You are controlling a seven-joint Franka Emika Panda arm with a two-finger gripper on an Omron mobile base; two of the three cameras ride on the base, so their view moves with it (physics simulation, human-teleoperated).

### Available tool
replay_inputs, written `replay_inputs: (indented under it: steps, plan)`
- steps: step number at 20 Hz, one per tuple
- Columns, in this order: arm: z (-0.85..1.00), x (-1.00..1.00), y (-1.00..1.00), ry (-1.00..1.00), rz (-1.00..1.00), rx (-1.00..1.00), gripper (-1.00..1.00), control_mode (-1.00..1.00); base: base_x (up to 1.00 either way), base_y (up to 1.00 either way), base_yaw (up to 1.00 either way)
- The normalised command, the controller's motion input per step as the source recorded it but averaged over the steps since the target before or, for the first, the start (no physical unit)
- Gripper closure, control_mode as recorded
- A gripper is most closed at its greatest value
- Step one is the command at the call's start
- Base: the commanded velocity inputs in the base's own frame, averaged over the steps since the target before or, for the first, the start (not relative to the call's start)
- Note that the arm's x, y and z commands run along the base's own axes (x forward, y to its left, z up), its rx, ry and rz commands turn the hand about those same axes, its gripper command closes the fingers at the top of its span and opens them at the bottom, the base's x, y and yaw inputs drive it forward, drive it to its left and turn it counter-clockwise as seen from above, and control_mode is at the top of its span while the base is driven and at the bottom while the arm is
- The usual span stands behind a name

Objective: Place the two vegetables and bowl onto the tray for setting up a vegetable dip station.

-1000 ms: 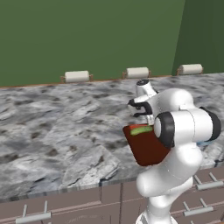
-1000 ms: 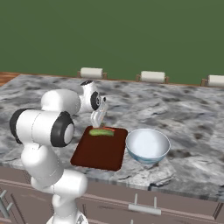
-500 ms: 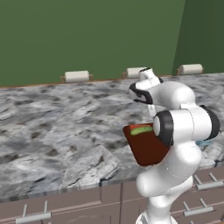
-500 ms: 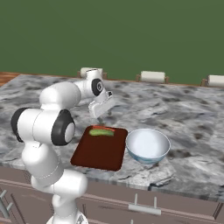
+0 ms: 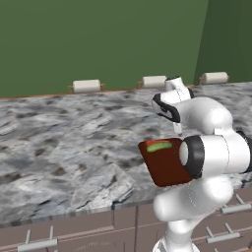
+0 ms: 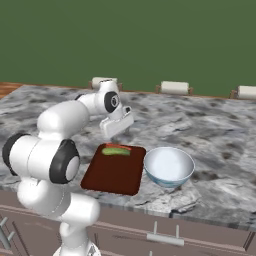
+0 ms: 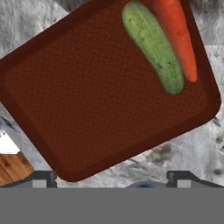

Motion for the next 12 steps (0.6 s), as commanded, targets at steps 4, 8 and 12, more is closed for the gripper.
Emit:
replay_inputs:
  steps: [4,8,12]
  plan:
    - [0.0,-0.46,-0.04,-0.14,-0.03,0.0,-1.0,-1.0,0.0,0.0,0.0]
    - [0.0,-0.29,-0.12,-0.03,-0.1,0.0,-1.0,-1.0,0.0,0.0,0.0]
    - [0.04,-0.26,-0.18,0.0,-0.13,0.0,-1.0,-1.0,0.0,0.0,0.0]
